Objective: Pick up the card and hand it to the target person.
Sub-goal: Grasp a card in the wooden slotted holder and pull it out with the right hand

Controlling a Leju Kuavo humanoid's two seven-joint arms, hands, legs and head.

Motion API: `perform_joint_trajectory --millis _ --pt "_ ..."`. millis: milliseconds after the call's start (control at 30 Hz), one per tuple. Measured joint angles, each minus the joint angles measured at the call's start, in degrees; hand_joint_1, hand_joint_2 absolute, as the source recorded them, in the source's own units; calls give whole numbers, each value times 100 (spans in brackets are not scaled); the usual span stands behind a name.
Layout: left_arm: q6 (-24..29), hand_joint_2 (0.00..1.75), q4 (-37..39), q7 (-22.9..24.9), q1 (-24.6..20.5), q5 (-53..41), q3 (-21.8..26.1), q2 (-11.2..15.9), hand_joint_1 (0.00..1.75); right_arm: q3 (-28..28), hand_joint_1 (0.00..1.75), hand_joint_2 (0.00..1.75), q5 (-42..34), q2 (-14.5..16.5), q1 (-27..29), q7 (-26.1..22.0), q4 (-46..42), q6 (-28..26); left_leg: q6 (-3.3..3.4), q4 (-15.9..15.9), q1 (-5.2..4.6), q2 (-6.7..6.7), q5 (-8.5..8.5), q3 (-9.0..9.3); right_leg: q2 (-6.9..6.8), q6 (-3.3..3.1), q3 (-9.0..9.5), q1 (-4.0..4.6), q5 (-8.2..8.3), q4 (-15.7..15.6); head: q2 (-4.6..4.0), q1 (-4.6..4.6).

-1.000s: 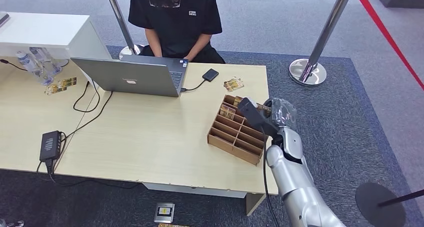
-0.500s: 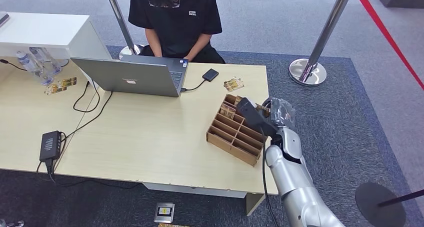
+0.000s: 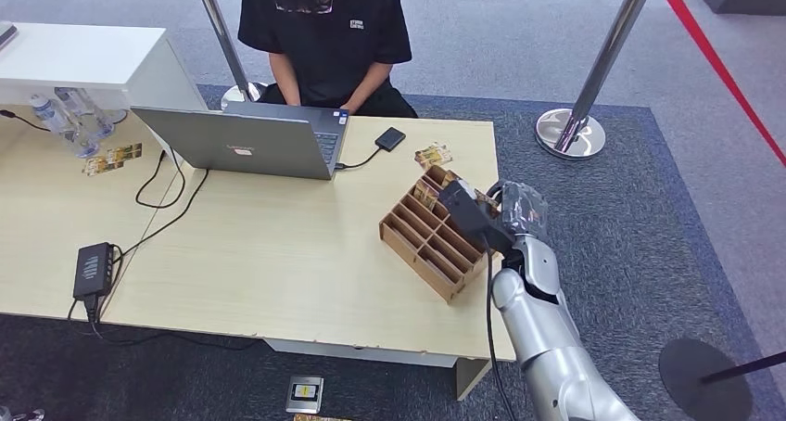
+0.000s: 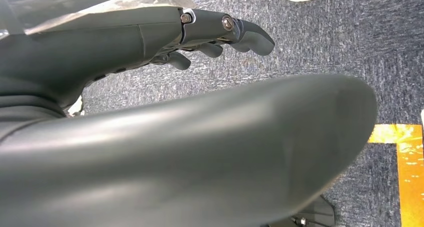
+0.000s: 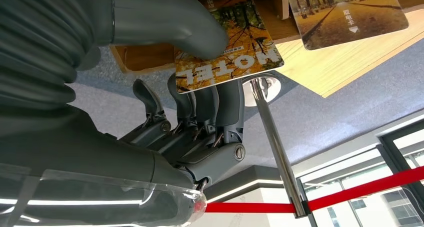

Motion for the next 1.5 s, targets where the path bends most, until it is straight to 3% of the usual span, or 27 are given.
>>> perform_joint_trajectory --millis 500,733,1167,1500 --pt "-1 0 0 -2 -1 -7 0 0 0 2 135 175 39 9 131 -1 -295 -3 0 0 0 0 0 -15 0 0 -15 0 0 0 0 0" --pt "-1 0 1 -2 -3 -7 0 0 0 16 126 175 85 49 241 5 -692 61 0 0 0 0 0 -17 0 0 -18 0 0 0 0 0" --pt "14 0 1 -2 -3 -1 0 0 0 134 159 175 58 98 349 -93 -1040 76 0 0 0 0 0 -18 0 0 -18 0 0 0 0 0" --pt "19 0 0 -7 -3 37 0 0 0 432 150 175 -868 196 431 -681 -1564 578 0 0 0 0 0 -19 0 -1 -19 0 -1 1 0 1"
